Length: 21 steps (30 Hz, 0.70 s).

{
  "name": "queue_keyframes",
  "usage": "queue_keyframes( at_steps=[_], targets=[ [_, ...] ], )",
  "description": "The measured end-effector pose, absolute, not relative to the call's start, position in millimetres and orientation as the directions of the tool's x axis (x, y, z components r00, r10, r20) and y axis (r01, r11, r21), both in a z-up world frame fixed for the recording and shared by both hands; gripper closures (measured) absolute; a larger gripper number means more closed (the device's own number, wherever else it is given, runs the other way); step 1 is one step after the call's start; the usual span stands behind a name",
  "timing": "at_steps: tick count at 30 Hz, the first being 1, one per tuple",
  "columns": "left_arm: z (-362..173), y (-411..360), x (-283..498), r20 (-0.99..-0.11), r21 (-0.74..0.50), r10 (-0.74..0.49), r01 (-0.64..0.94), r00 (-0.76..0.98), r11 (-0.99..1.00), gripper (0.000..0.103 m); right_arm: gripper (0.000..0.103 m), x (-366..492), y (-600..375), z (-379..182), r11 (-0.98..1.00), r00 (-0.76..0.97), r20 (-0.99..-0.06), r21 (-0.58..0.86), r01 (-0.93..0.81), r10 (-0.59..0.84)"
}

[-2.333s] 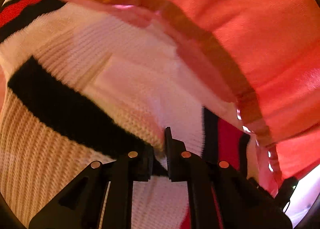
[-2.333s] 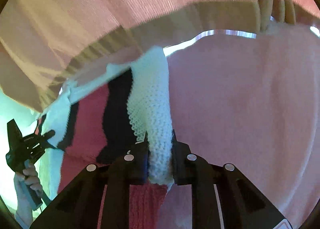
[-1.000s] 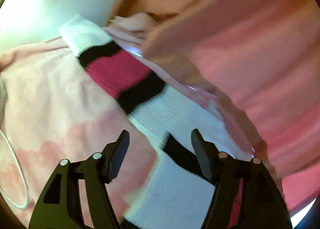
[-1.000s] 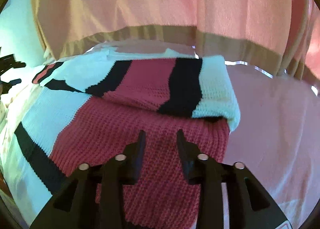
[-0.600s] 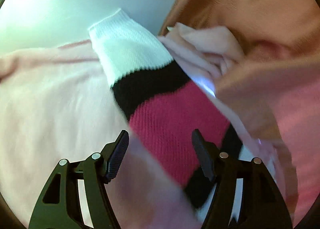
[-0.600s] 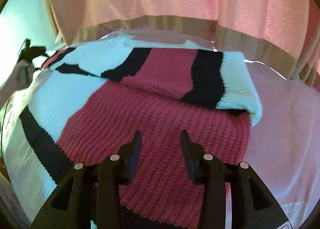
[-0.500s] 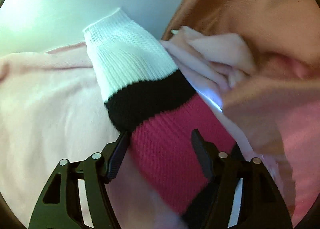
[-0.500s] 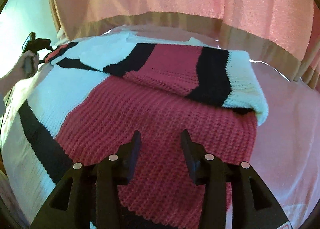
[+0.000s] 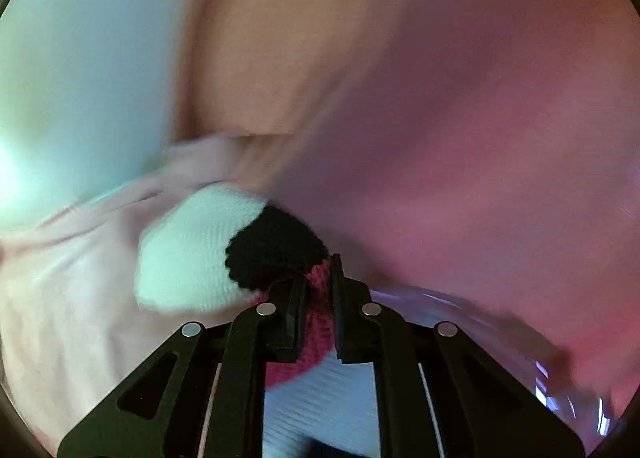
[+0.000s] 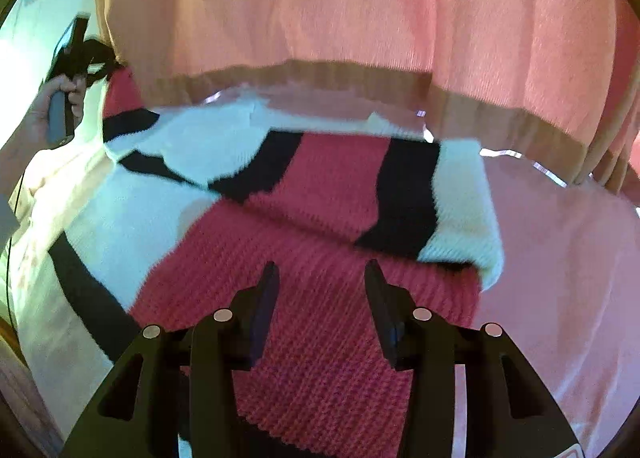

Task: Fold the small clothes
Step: 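Grasp the sweater side edge with the left gripper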

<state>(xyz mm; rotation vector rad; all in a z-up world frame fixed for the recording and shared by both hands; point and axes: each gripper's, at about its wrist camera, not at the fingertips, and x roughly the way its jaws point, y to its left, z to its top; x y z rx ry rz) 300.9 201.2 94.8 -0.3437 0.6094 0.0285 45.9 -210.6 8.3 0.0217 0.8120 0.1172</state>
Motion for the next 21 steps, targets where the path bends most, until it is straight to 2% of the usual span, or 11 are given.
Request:
queue_keyframes(
  at_steps=[3,6,8,10,12,14,16,21],
  targets=[
    [118.5,79.9,262.5,-0.549,-0.236,-0.243,0.131,0.800,0.963,0.093,0.056,40.1,-217.5,25.0,0.994,0.707,-0.699,0.065,-0.083,0.105],
    [96.1,-5.4,234.8,-0.623,-0.198,-0.332,0.268,0.708,0.943,0.086,0.053,36.1,-225.4,39.2,0.996,0.728,-0.680,0.054,-0.068,0.086],
    [61.2,-46.1,220.4,-0.715,-0.178,-0.339,0.309,0.612,0.934,0.067,0.049,36.3,-231.2,44.8,0.997,0.729,-0.681,0.041,-0.061,0.072],
    [32.6,-62.1,209.7,-0.774,-0.127,-0.279,0.292,0.569,0.948,0.058,0.049,37.1,-239.1,47.1,0.998,0.727,-0.684,0.041,-0.045,0.060],
    [19.0,-61.0,194.7,-0.801,-0.069,-0.217,0.274,0.558,0.959,0.056,0.049,39.6,-248.7,47.7,0.997,0.716,-0.694,0.071,-0.033,0.073],
    [18.9,-31.9,186.5,-0.805,-0.081,-0.198,0.226,0.560,0.971,0.042,0.048,42.1,-255.1,47.8,0.994,0.708,-0.700,0.104,-0.027,0.093],
    [27.8,-2.6,176.6,-0.794,-0.106,-0.173,0.148,0.583,0.983,0.033,0.048,48.2,-256.6,47.8,0.992,0.702,-0.704,0.122,-0.030,0.107],
    [26.5,70.6,185.4,-0.796,-0.262,-0.178,-0.065,0.578,0.963,0.033,0.048,72.2,-217.3,53.9,0.990,0.725,-0.679,0.021,-0.140,0.117]
  ],
)
